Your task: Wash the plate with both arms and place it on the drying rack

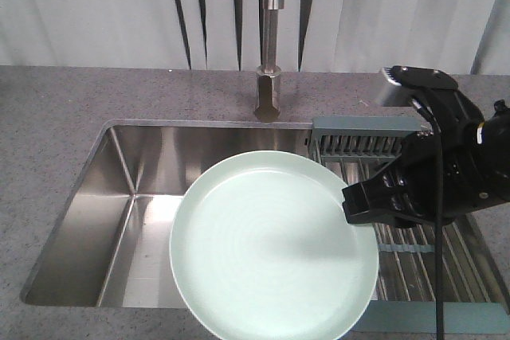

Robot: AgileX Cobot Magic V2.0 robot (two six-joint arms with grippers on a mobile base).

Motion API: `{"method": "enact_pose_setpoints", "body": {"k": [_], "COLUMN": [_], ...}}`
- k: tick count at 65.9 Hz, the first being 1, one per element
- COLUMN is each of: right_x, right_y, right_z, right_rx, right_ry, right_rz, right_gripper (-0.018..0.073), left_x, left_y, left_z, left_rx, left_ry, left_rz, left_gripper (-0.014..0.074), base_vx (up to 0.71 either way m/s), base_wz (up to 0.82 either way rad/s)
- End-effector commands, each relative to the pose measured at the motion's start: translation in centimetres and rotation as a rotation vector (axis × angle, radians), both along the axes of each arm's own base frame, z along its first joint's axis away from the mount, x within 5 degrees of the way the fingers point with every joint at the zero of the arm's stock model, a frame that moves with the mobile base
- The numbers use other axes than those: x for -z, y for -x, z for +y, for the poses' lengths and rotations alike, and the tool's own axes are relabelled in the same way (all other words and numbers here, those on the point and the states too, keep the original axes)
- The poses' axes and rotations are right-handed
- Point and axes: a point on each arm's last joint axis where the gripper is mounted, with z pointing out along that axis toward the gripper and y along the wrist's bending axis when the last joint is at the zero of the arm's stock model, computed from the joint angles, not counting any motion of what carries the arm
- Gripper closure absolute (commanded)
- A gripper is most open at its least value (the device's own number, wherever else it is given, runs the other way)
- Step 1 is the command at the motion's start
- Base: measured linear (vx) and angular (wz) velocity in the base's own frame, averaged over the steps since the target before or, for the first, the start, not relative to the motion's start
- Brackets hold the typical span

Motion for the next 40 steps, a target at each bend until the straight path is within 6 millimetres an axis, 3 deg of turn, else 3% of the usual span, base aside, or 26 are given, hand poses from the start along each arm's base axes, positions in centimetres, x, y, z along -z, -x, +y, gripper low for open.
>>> {"method": "enact_pose_setpoints", "body": {"k": [1,40], "right_x": [-1.66,-1.66], "right_y": [0.26,0.26], "right_z": [0.03,0.03], "right_rx": [0.013,0.013], "right_ry": [-0.053,-0.053], "right_rz": [-0.07,-0.07], "right_gripper": [0.0568,0.0568], "left_x": [-1.69,-1.69], "left_y": [0.34,0.34], "left_z": [-0.01,-0.01], "left_rx": [0.005,0.005], "left_ry": [0.012,0.012], "left_rz": [-0.116,-0.116], "left_gripper": [0.0603,0.0603], "base_vx": [0.08,0.06], "base_wz": [-0.11,-0.07]}}
